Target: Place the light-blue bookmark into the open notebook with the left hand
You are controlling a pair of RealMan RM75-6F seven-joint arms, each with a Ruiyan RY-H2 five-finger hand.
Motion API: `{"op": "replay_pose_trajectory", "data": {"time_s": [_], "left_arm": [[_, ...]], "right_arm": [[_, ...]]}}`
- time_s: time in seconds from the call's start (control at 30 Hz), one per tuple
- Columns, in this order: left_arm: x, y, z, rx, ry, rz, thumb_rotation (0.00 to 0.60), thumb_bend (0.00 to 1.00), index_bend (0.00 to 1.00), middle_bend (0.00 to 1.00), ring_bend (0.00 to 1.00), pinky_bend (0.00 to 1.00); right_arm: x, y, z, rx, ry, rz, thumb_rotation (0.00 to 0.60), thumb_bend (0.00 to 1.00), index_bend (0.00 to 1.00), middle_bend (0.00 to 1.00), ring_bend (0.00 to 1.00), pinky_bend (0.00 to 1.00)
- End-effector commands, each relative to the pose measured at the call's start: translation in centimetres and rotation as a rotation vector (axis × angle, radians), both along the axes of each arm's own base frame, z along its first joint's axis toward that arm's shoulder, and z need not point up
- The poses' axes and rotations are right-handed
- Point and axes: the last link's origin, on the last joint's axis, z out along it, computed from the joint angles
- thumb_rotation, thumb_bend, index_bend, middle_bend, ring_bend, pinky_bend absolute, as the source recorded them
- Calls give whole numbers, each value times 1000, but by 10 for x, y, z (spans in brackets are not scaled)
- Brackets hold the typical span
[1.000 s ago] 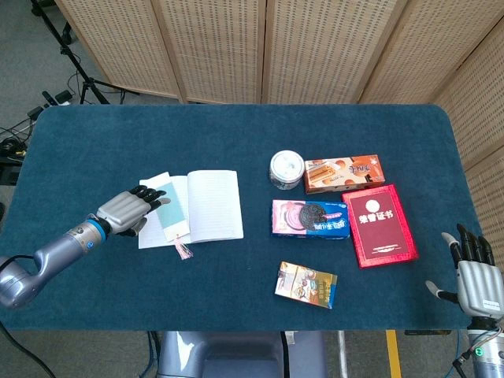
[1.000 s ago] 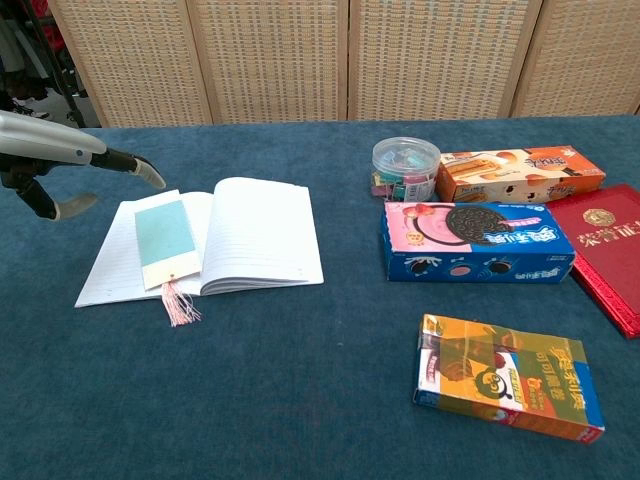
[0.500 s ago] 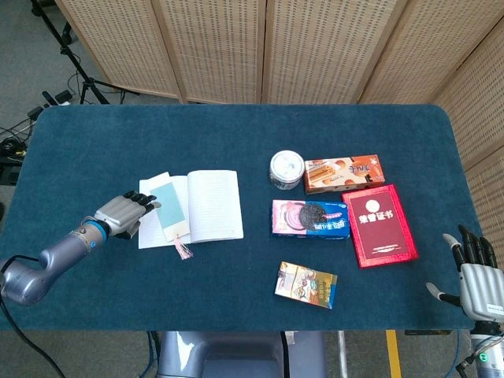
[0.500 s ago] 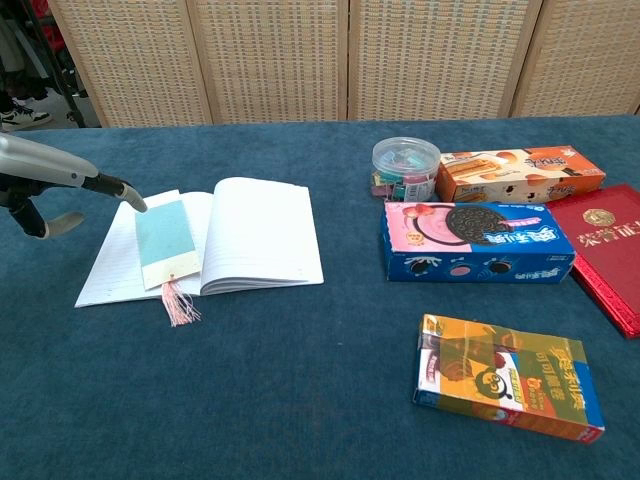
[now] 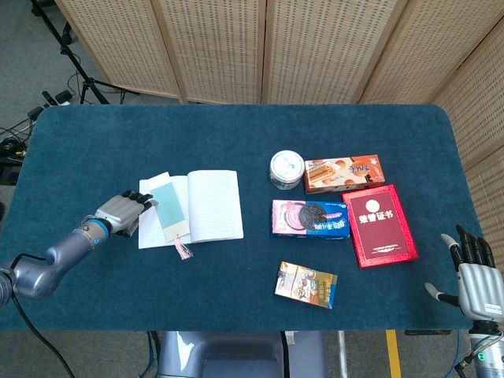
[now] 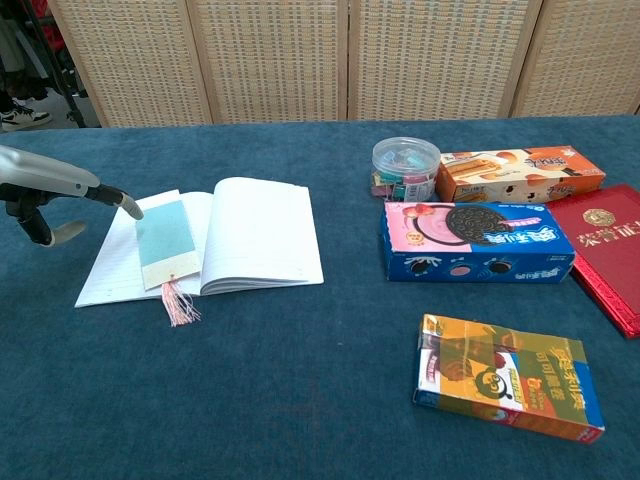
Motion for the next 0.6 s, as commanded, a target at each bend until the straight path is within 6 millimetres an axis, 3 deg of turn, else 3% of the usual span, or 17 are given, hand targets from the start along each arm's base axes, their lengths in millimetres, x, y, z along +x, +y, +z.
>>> {"op": "replay_pose_trajectory", "data": {"time_s": [0.03,0.6], "left_arm": [[-1,3,-3,8,4,1,600,734,0,0,0,0],[-6,20,-8,51,11,45,600,734,0,0,0,0]], "right_arm": [[0,0,0,-1,-1,-1,600,105,122,0,0,0],[0,0,0,0,-3,0,600,105,122,0,0,0]]}}
